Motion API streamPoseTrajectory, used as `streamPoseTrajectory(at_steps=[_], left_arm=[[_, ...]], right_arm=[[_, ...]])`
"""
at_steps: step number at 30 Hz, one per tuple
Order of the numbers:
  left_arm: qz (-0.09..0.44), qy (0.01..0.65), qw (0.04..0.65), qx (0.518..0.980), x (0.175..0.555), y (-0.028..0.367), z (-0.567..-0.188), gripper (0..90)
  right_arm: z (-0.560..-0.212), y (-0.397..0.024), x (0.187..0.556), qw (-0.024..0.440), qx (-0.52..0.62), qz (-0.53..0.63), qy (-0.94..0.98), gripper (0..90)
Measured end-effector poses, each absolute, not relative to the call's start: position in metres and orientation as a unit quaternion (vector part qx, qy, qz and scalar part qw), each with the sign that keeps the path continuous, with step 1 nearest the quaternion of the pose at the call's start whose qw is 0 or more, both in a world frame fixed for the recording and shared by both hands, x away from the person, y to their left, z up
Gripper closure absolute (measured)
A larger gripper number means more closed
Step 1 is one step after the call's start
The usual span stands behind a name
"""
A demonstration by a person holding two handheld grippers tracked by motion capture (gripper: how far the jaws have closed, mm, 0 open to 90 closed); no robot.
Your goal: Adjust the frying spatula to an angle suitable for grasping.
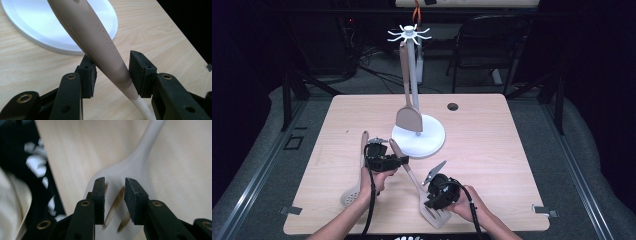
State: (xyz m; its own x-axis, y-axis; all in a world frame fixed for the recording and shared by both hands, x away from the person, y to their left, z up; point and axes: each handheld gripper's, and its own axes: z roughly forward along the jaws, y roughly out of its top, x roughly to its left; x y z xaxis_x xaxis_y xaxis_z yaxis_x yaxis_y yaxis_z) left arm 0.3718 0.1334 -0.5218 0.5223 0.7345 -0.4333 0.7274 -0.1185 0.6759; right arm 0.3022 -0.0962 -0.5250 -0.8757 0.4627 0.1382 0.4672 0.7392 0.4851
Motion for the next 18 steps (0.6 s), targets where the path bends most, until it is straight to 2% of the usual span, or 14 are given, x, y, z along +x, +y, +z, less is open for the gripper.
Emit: streamPoseTrajectory(at_steps=[6,11,15,18], left_arm=[[0.006,0.478,0.455,0.751,0.368,0.133,-0.517,58.9],[0.007,0.471,0.459,0.753,0.367,0.134,-0.515,59.2],[0.008,0.465,0.465,0.753,0.364,0.133,-0.512,59.4],[0.014,0.451,0.473,0.757,0.361,0.131,-0.509,59.7]], right_arm=[[-0.524,-0.088,0.309,-0.059,-0.288,-0.294,-0.910,62.3],[-0.529,-0.080,0.314,-0.069,-0.298,-0.293,-0.906,61.4],[-0.534,-0.076,0.318,-0.060,-0.305,-0.294,-0.904,64.1],[-0.535,-0.078,0.317,-0.058,-0.305,-0.308,-0.900,71.8]])
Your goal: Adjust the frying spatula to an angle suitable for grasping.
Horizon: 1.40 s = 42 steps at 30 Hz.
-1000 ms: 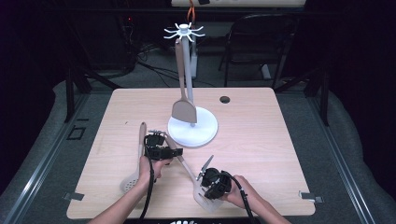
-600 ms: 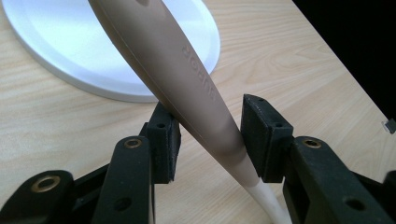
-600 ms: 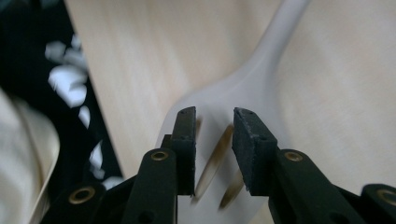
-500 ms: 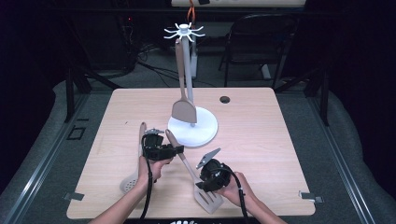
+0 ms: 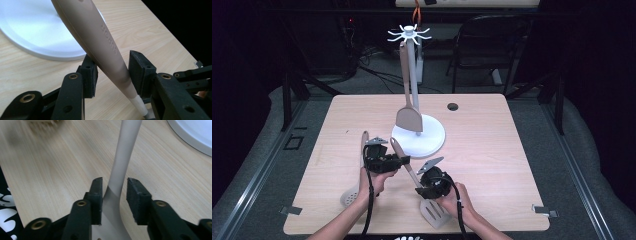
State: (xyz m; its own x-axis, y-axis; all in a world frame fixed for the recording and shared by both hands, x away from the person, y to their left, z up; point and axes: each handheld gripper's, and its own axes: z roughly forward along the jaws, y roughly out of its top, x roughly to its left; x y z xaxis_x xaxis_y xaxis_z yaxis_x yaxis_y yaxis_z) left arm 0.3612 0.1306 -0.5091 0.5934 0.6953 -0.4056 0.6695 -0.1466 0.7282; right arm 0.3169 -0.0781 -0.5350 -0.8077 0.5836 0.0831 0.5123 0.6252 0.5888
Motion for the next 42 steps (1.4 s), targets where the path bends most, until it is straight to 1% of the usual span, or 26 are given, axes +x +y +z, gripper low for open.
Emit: streamPoseTrajectory(at_steps=[6,12,17,21,28,34,40,41,42], left_arm=[[0.009,0.437,0.482,0.759,0.355,0.129,-0.510,59.8],[-0.008,0.428,0.487,0.761,0.351,0.125,-0.514,59.6],[-0.010,0.419,0.487,0.766,0.346,0.119,-0.517,60.5],[-0.011,0.418,0.494,0.762,0.343,0.116,-0.521,65.0],[-0.014,0.413,0.503,0.759,0.340,0.115,-0.523,67.6],[-0.039,0.424,0.516,0.744,0.343,0.117,-0.527,70.0],[-0.036,0.410,0.529,0.742,0.342,0.116,-0.523,71.8],[-0.034,0.407,0.530,0.743,0.342,0.116,-0.521,72.1],[-0.033,0.403,0.538,0.740,0.341,0.116,-0.519,72.4]], right_arm=[[-0.533,-0.081,0.315,0.057,0.314,0.322,0.892,74.6],[-0.532,-0.081,0.314,0.059,0.316,0.331,0.887,74.9],[-0.531,-0.083,0.313,0.067,0.314,0.340,0.884,75.0],[-0.529,-0.084,0.313,0.071,0.316,0.346,0.881,75.3],[-0.526,-0.085,0.312,0.078,0.314,0.351,0.879,75.3],[-0.527,-0.085,0.312,0.080,0.313,0.354,0.878,74.9],[-0.523,-0.086,0.312,0.084,0.307,0.357,0.878,72.0],[-0.519,-0.089,0.313,0.082,0.305,0.366,0.875,66.2],[-0.516,-0.091,0.313,0.082,0.302,0.368,0.875,63.8]])
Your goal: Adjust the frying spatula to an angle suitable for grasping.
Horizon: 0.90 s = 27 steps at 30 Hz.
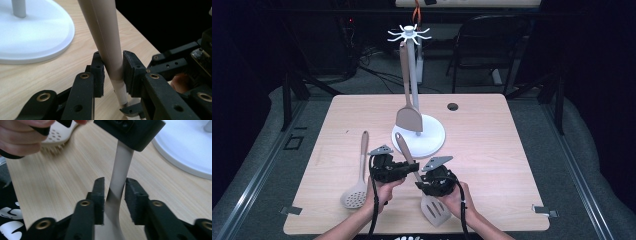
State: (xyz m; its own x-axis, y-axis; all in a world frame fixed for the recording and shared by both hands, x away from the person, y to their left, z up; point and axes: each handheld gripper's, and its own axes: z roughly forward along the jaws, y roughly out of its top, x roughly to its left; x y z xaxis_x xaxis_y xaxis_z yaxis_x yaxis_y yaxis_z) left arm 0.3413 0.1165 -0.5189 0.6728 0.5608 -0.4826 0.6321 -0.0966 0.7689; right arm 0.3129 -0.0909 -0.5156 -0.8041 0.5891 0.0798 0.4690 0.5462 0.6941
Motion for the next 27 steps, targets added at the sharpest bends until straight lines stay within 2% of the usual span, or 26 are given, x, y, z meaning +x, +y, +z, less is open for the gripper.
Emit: streamPoseTrajectory(at_steps=[4,5,6,7,8,10,16,27], left_arm=[[-0.034,0.403,0.547,0.732,0.341,0.121,-0.515,73.6],[-0.034,0.403,0.547,0.732,0.341,0.121,-0.515,73.9],[-0.033,0.404,0.552,0.729,0.341,0.122,-0.514,74.3],[-0.033,0.403,0.555,0.727,0.341,0.123,-0.513,74.3],[-0.034,0.402,0.561,0.723,0.340,0.124,-0.510,75.1],[-0.032,0.399,0.567,0.720,0.340,0.126,-0.507,75.8],[-0.020,0.394,0.576,0.716,0.338,0.130,-0.499,76.9],[-0.016,0.374,0.588,0.717,0.336,0.136,-0.484,77.0]], right_arm=[[-0.507,-0.096,0.311,0.090,0.300,0.367,0.876,44.2],[-0.507,-0.096,0.311,0.090,0.300,0.367,0.876,44.2],[-0.505,-0.100,0.311,0.097,0.303,0.363,0.876,33.8],[-0.505,-0.100,0.311,0.097,0.303,0.363,0.876,33.8],[-0.504,-0.105,0.312,0.098,0.309,0.357,0.876,23.7],[-0.503,-0.109,0.314,0.094,0.313,0.357,0.875,16.1],[-0.499,-0.122,0.317,0.099,0.318,0.358,0.872,9.8],[-0.494,-0.141,0.326,0.110,0.333,0.349,0.869,8.3]])
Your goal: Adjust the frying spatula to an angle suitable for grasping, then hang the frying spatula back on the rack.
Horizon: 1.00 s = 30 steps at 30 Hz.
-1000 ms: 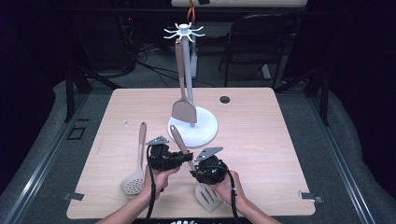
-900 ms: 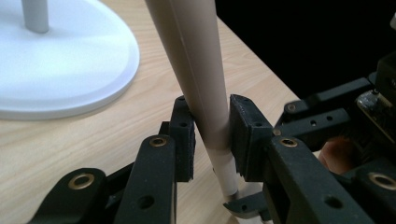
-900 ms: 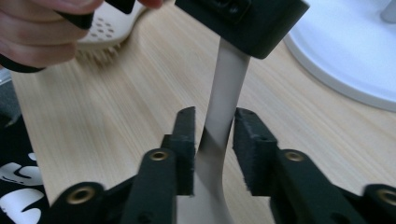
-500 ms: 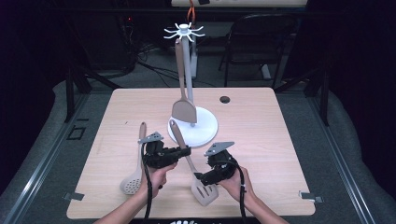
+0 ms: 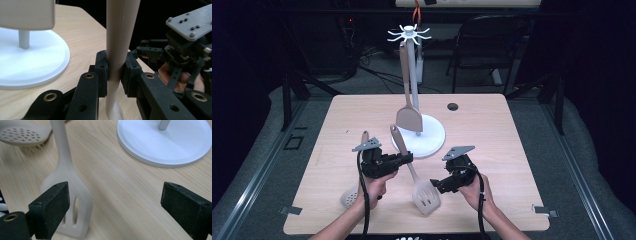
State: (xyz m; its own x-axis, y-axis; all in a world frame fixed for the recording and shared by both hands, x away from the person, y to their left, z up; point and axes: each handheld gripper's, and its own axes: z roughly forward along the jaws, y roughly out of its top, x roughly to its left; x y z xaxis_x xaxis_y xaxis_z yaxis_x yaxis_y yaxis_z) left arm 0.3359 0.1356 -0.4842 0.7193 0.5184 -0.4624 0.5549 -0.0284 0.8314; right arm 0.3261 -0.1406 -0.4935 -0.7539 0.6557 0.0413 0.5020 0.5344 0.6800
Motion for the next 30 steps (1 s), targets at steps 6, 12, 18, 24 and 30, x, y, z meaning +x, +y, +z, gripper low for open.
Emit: streamPoseTrajectory(at_steps=[6,12,18,24,30], left_arm=[[-0.016,0.358,0.592,0.722,0.333,0.135,-0.477,77.1],[-0.009,0.340,0.601,0.723,0.330,0.133,-0.467,77.1],[-0.003,0.330,0.602,0.727,0.335,0.134,-0.460,77.0],[0.007,0.318,0.598,0.736,0.343,0.133,-0.452,77.1],[0.008,0.313,0.595,0.740,0.354,0.130,-0.445,77.0]], right_arm=[[-0.493,-0.149,0.332,0.119,0.332,0.338,0.872,8.3],[-0.495,-0.158,0.340,0.141,0.334,0.311,0.879,6.0],[-0.498,-0.165,0.347,0.144,0.344,0.303,0.877,2.3],[-0.499,-0.168,0.349,0.152,0.344,0.288,0.881,0.3],[-0.502,-0.171,0.352,0.151,0.353,0.280,0.880,0.0]])
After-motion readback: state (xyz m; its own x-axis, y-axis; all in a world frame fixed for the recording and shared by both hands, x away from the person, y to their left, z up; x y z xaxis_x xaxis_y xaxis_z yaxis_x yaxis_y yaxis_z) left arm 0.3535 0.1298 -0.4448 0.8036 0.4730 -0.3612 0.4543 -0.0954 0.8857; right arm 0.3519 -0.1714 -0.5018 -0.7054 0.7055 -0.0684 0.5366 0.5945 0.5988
